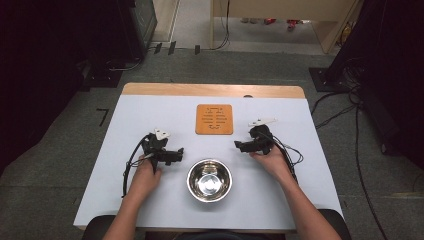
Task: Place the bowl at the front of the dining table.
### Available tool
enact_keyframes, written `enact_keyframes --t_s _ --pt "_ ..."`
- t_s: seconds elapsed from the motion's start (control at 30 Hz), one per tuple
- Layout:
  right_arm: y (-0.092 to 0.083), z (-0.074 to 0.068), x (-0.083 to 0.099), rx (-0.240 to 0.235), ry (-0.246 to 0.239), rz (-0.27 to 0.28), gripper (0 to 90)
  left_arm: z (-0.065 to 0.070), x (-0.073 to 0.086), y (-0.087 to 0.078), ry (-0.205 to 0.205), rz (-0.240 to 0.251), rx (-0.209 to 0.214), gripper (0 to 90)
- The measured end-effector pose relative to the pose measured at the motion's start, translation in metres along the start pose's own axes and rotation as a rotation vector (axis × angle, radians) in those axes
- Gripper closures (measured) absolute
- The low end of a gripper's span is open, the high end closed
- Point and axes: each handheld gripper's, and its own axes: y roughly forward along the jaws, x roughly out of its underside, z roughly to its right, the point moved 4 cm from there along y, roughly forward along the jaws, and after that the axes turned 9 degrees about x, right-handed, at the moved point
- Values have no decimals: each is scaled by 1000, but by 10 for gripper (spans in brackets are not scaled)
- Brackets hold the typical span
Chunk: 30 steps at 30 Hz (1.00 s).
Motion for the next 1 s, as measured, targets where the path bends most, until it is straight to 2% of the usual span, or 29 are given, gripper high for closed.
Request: enact_keyframes --t_s 0.43,0.57,0.83,1.0 --pt "-10 -11 -5 -51 -27 31 265 0 0 0 0 0 0 0" --pt "-14 -14 -6 -96 -35 36 316 0 0 0 0 0 0 0" --pt "-17 -20 -7 -120 -50 42 348 0 0 0 0 0 0 0" --pt "-19 -23 -8 -156 -52 49 376 0 0 0 0 0 0 0"
